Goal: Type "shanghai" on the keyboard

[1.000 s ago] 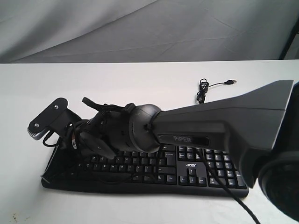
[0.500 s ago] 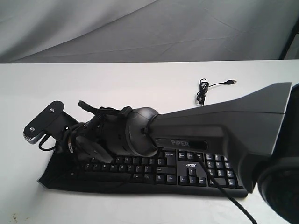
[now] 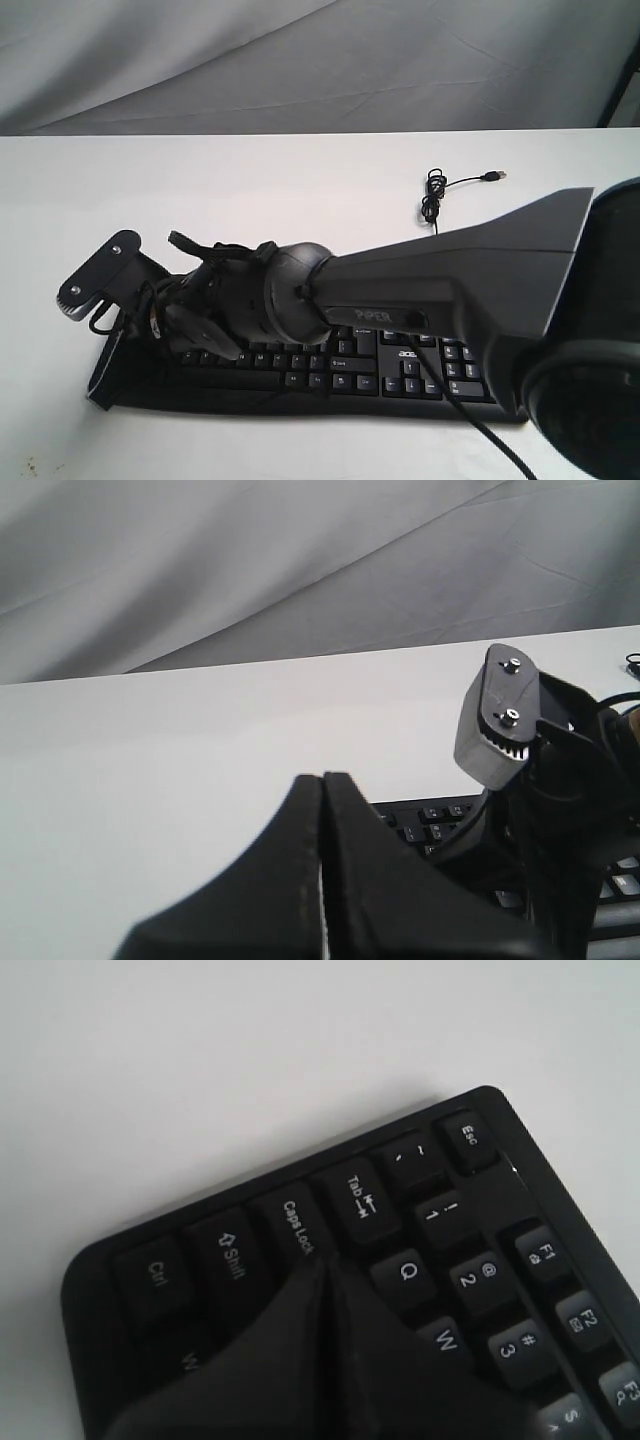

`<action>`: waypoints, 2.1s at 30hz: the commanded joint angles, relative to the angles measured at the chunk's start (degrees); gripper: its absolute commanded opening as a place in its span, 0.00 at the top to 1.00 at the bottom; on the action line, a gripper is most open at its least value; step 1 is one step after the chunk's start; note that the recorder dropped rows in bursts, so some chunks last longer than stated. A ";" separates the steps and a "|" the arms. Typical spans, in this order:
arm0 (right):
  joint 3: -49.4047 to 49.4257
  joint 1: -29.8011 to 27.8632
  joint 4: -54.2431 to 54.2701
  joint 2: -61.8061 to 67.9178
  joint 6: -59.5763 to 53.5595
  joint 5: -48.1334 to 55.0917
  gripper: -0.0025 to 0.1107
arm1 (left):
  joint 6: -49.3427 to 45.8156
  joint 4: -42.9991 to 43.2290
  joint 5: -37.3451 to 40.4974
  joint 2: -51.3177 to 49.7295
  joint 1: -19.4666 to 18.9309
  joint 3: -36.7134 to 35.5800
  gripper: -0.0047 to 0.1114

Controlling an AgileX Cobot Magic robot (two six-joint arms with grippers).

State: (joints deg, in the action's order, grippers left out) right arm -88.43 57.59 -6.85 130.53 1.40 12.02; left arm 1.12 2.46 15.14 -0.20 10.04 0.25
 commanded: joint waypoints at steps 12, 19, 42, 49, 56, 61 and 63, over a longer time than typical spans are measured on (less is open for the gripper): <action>-0.28 -1.05 0.13 0.32 0.12 0.29 0.98 | 0.16 0.04 -0.27 0.20 0.20 -0.25 0.96; -0.28 -0.95 -0.73 -2.70 -0.87 3.34 0.98 | 0.16 0.04 -0.27 0.20 0.20 -0.25 0.96; 30.96 -5.76 3.42 -18.81 3.16 -13.12 0.98 | 0.16 0.04 -0.27 0.20 0.20 -0.25 0.96; 30.96 -5.76 3.42 -18.11 2.92 -14.02 0.98 | 0.16 0.04 -0.27 0.20 0.20 -0.25 0.96; 30.96 -5.63 3.42 -18.11 2.92 -14.16 0.98 | 0.16 0.04 -0.27 0.20 0.20 -0.25 0.96; 30.96 -5.63 3.42 -18.11 2.92 -14.26 0.98 | 0.16 0.04 -0.27 0.20 0.20 -0.25 0.96; 30.96 -5.63 3.42 -18.11 2.92 -14.26 0.98 | 0.16 0.04 -0.27 0.20 0.20 -0.25 0.96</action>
State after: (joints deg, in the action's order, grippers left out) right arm -57.70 51.98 -3.93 112.34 4.38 -1.41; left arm 1.12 2.46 15.14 -0.20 10.04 0.25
